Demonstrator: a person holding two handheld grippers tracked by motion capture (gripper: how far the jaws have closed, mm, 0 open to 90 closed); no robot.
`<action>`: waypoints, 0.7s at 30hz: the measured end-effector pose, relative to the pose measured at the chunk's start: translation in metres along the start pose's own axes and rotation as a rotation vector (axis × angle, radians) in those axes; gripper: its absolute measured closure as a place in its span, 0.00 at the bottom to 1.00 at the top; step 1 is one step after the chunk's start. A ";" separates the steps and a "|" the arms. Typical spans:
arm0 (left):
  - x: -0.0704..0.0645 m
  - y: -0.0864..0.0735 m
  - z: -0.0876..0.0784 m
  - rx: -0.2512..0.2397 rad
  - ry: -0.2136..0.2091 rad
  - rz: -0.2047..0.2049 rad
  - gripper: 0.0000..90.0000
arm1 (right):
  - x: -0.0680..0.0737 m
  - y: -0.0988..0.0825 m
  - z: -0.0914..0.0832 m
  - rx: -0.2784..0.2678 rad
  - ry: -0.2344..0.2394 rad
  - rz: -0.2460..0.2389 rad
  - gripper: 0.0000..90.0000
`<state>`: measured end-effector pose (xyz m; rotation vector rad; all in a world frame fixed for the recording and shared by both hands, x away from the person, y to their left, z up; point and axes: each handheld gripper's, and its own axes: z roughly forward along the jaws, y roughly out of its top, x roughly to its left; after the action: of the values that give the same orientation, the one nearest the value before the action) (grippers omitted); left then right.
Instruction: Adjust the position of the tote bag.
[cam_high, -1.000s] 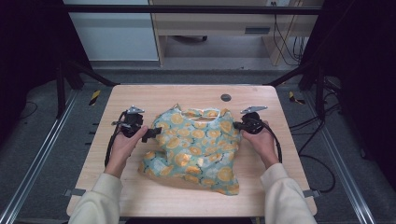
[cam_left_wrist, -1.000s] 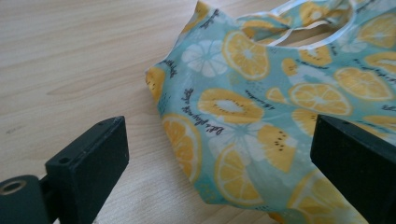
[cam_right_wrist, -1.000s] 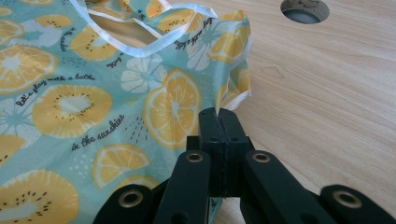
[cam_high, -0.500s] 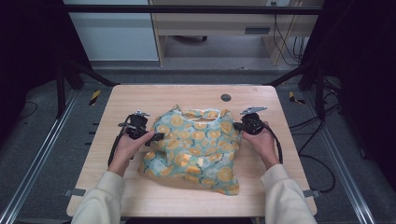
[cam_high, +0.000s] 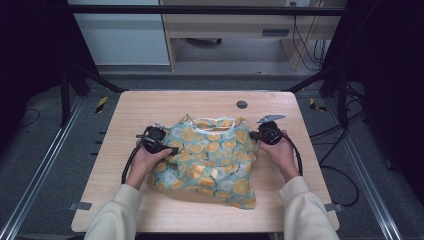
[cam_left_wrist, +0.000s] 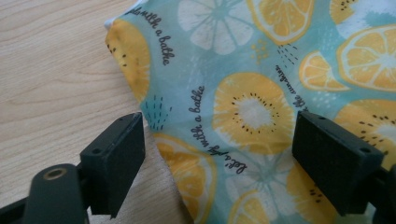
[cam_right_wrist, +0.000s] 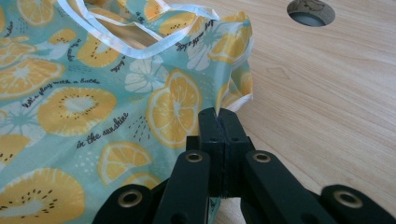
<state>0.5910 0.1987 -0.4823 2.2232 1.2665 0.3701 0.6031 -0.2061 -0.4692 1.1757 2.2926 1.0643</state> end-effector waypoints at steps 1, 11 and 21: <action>-0.001 0.000 0.000 -0.005 0.001 0.000 0.21 | 0.000 0.000 0.000 -0.001 0.001 -0.003 1.00; -0.002 -0.001 0.002 0.015 0.014 0.004 0.31 | 0.001 0.001 0.000 -0.003 0.003 -0.005 1.00; -0.005 0.000 0.002 0.020 0.041 0.031 0.37 | 0.002 0.001 0.000 -0.005 0.005 -0.010 1.00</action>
<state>0.5890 0.1935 -0.4839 2.2648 1.2634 0.4191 0.6025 -0.2047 -0.4682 1.1603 2.2959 1.0693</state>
